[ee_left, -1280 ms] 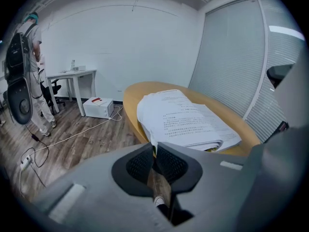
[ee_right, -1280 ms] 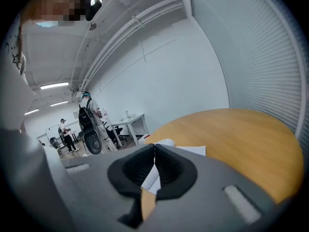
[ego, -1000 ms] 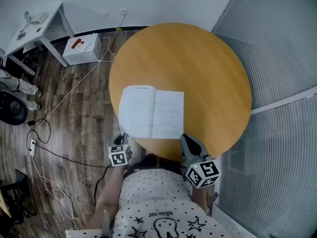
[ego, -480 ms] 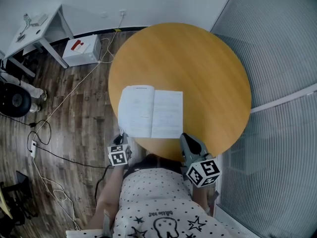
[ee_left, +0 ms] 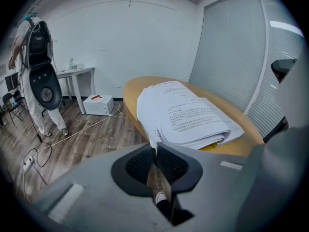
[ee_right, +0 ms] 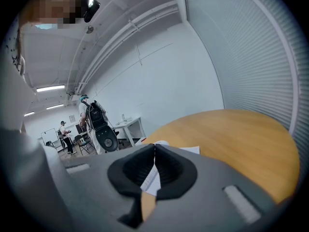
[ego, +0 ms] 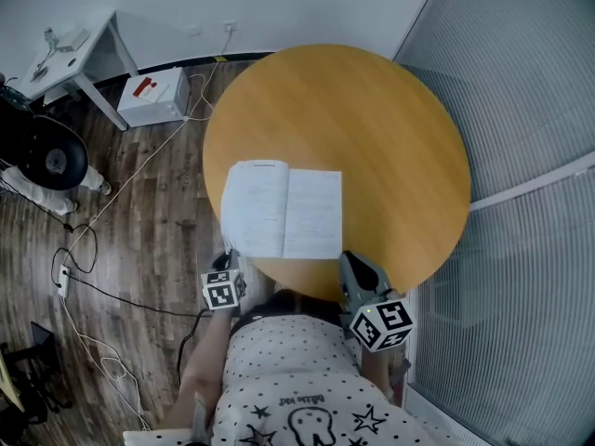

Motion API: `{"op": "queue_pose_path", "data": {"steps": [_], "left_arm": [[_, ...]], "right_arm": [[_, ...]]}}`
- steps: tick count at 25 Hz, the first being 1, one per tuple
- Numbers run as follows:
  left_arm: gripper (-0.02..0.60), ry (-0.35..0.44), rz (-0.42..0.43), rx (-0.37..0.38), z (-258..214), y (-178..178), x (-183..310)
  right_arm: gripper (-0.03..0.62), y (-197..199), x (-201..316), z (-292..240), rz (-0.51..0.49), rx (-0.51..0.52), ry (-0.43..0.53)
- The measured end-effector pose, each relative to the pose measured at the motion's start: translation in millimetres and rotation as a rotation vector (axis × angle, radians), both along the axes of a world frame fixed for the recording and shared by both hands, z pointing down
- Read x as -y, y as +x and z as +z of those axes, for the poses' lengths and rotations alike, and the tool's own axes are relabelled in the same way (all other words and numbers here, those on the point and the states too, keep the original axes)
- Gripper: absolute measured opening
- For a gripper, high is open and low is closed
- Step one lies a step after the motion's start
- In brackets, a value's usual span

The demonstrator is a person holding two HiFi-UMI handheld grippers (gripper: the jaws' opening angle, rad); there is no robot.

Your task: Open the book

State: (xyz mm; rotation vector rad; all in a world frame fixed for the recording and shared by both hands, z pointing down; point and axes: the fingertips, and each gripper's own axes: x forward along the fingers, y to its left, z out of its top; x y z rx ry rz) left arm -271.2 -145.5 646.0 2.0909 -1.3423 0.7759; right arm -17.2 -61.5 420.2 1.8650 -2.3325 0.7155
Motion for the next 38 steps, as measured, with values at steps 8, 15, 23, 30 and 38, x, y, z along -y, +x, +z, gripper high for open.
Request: {"op": "queue_pose_path", "data": {"steps": [8,15,23,30,38], "left_arm": [[0.064,-0.01,-0.006,-0.019,-6.2,-0.2,-7.3],[0.206,-0.03,-0.024,-0.054,-5.5,-5.0,-7.2],[0.212,-0.023,-0.036,-0.062,-8.6,-8.3,-15.9],[0.165,0.03,-0.061,-0.072,-24.1,-14.2,-12.0],[0.072,0.166,-0.1,-0.092,-79.6,-24.3,16.8]], "right_arm": [[0.005,-0.8,-6.0,-5.7,0.006,0.003,0.005],[0.005,0.4,3.0,-5.4,-0.007,0.007,0.001],[0.005,-2.8,-0.6,-4.1,-0.025,0.01,0.002],[0.005,2.9,-0.9,-1.4,-0.022,0.008,0.003],[0.005,9.6,1.5,-13.7,-0.007,-0.006,0.011]]}}
